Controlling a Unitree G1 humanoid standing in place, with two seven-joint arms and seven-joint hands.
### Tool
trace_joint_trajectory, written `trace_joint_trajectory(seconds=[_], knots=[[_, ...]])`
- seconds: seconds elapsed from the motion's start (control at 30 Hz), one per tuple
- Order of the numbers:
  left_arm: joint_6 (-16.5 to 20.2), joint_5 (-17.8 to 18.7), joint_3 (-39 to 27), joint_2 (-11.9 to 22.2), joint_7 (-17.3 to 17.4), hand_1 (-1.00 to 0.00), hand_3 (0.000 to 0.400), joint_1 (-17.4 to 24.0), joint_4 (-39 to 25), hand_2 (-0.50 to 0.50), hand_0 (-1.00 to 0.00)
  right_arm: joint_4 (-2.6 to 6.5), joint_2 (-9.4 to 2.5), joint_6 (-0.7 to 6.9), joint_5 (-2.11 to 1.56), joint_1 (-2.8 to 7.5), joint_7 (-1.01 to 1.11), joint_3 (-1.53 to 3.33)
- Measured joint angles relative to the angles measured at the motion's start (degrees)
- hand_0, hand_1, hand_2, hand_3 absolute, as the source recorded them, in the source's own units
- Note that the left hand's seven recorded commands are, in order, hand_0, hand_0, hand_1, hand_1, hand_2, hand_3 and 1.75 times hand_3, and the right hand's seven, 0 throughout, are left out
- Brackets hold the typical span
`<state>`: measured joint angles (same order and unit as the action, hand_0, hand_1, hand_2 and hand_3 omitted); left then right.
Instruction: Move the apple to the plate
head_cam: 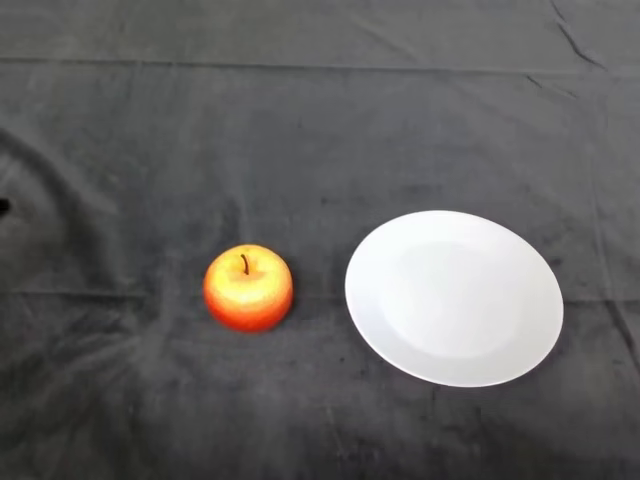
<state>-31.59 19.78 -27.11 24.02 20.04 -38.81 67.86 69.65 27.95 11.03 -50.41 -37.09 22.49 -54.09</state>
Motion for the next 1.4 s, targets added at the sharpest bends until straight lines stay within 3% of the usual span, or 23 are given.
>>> trace_joint_trajectory(seconds=[0.33, 0.73, 1.17, 1.4], knots=[[2.04, -0.37, 4.19, -3.09, 9.25, 0.00, 0.000, 0.07, -0.09, 0.00, 0.00, 0.00, 0.03, -0.02, 0.00, 0.01, 0.00, 0.01], [2.16, -4.74, 11.06, -5.13, 18.58, 0.00, 0.000, 2.29, -0.20, 0.00, 0.00, 0.00, 0.03, -0.02, 0.00, 0.01, 0.01, 0.00], [-0.02, -7.20, 17.56, -8.32, 24.02, 0.00, 0.000, 2.64, -0.20, 0.00, 0.00, 0.00, 0.01, 0.01, 0.00, 0.01, 0.01, 0.02], [-1.32, -7.67, 20.10, -10.07, 25.12, 0.00, 0.000, 2.71, -0.20, 0.00, 0.00, 0.00, 0.01, 0.01, 0.00, 0.01, 0.00, 0.02]])
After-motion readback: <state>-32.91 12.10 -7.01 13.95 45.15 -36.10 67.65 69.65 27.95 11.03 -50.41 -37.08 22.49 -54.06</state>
